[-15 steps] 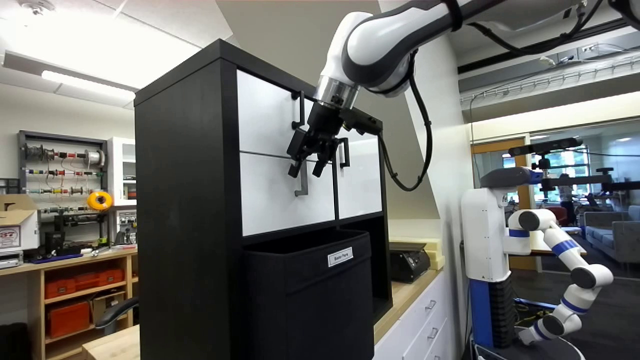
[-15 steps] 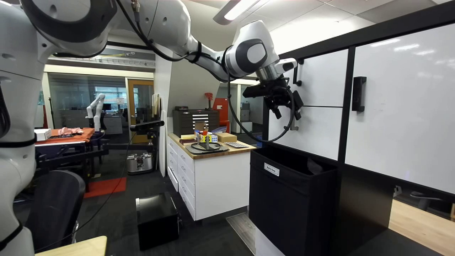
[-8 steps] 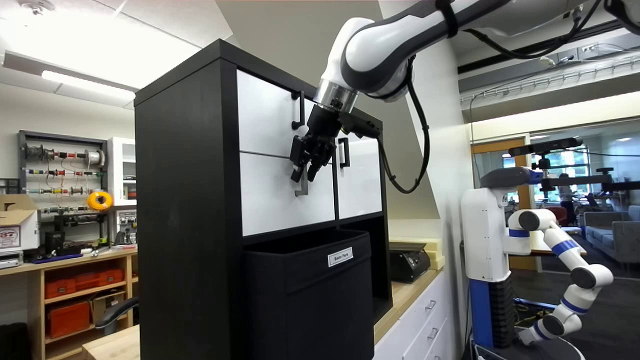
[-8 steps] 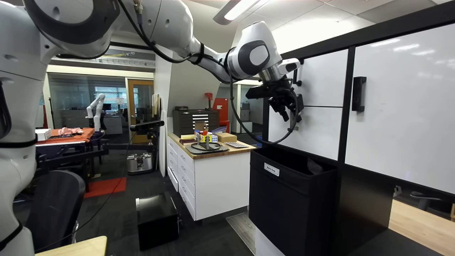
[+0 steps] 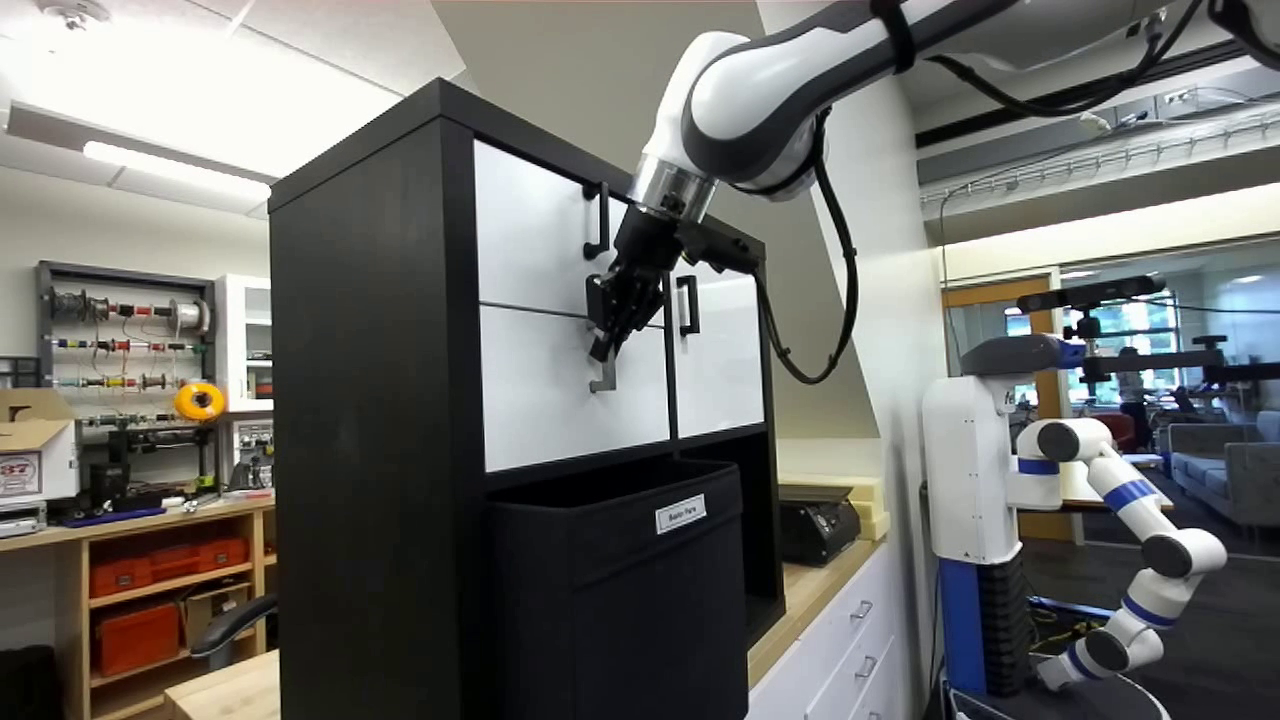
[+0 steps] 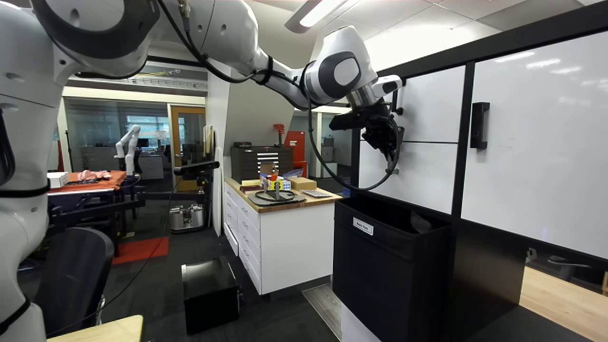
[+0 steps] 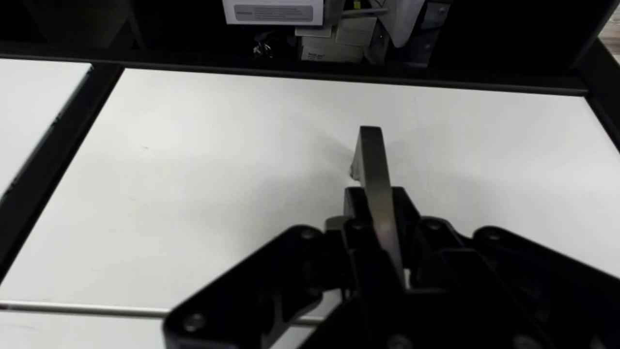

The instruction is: Open the bottom left drawer of the cabinet

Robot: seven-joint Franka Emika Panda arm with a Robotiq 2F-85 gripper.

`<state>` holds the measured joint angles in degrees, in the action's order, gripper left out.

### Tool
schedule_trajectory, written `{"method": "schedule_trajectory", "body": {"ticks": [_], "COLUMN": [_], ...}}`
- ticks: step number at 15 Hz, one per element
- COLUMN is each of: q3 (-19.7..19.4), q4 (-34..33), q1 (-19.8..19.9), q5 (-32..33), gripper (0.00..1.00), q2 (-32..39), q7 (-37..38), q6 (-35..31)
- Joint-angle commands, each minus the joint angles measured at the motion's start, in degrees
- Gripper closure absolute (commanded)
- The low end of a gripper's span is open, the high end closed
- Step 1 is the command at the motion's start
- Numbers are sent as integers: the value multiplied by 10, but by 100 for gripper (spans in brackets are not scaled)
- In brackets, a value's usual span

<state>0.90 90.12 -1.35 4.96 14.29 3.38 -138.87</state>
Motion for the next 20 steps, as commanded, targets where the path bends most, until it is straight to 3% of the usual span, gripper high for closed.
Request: {"method": "schedule_trajectory", "body": {"ticks": [1, 20], "q3": [-3, -9], "q4": [3, 143], "q1": [0, 4], "q5": [-5, 1], "gripper": [96, 96], "q2": [-7, -91], "q7": [-8, 9], "q6": [-5, -51]}}
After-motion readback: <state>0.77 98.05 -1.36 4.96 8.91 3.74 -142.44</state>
